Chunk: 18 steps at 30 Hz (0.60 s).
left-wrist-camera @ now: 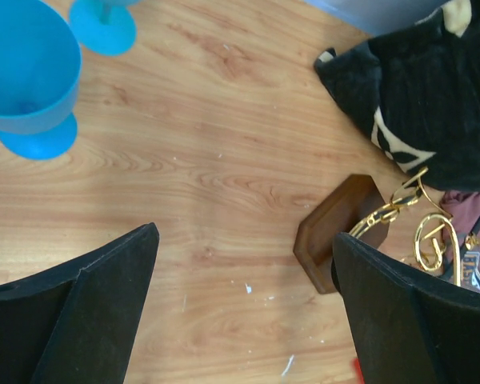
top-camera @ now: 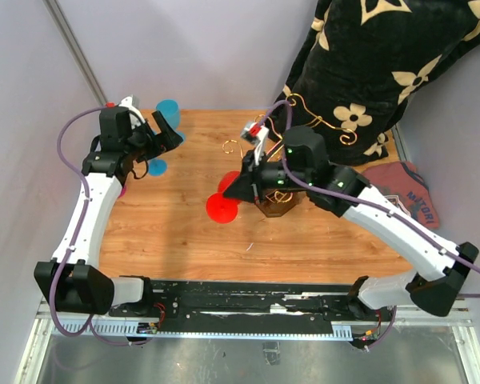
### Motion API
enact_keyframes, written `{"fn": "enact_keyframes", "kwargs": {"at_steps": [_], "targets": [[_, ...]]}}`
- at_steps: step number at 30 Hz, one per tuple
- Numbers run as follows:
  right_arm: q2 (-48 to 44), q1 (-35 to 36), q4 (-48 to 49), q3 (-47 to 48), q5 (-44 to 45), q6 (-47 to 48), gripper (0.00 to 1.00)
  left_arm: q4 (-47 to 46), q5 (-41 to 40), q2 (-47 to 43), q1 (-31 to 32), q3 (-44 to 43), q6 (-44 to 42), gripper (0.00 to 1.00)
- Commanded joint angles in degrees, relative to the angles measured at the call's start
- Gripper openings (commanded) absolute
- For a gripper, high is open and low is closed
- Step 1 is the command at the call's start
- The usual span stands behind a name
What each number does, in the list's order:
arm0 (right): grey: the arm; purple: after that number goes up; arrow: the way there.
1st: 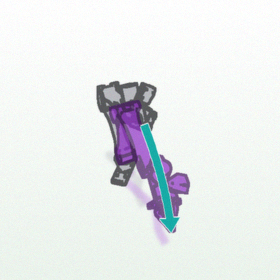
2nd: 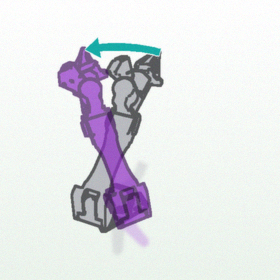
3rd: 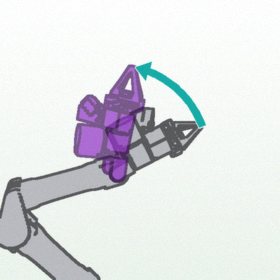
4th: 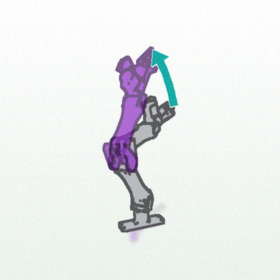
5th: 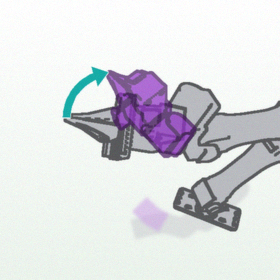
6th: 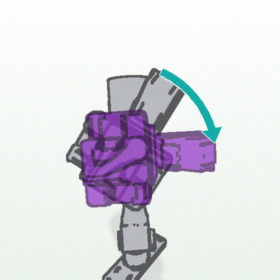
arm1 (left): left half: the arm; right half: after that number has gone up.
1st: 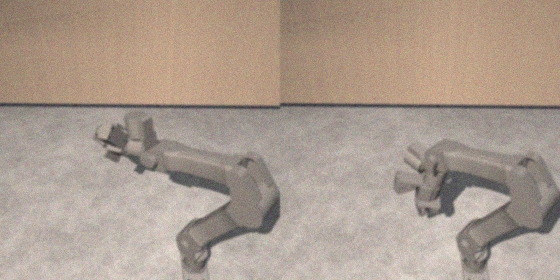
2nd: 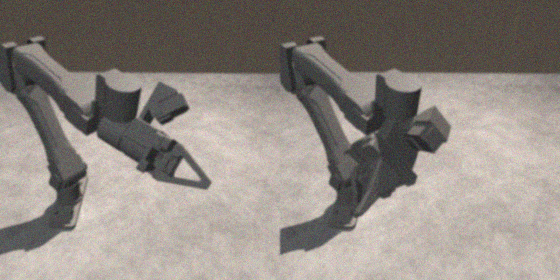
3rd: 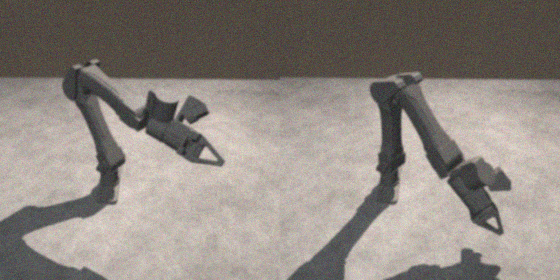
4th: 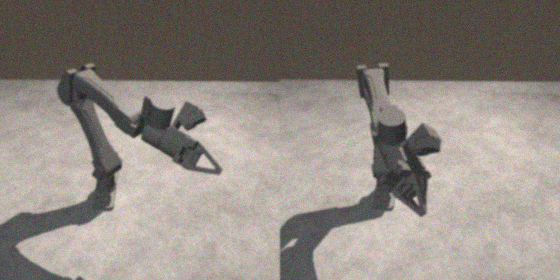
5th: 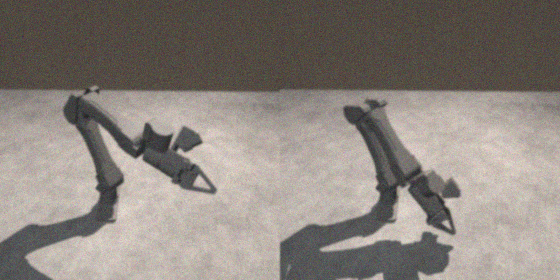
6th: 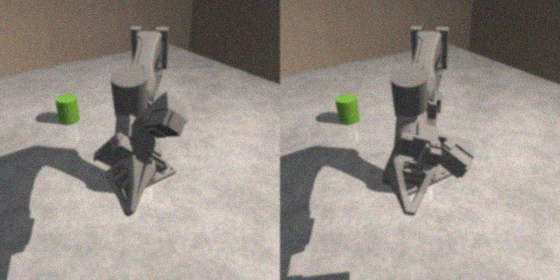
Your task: Take the wine glass off the wine glass rack
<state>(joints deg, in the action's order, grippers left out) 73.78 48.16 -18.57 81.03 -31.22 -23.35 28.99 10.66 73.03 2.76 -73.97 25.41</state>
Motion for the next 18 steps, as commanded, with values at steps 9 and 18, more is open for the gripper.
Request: {"fn": "enact_keyframes", "kwargs": {"at_steps": [9, 18], "targets": [[11.55, 13.08, -10.26, 7.45, 1.05, 37.04, 0.01, 8.73, 2.95, -1.98, -0.38, -3.52, 0.81, 0.98], [7.72, 17.05, -0.18, -4.28, 4.36, 57.78, 0.01, 10.10, 9.36, -1.63, -0.48, -2.25, 1.08, 0.99]]}}
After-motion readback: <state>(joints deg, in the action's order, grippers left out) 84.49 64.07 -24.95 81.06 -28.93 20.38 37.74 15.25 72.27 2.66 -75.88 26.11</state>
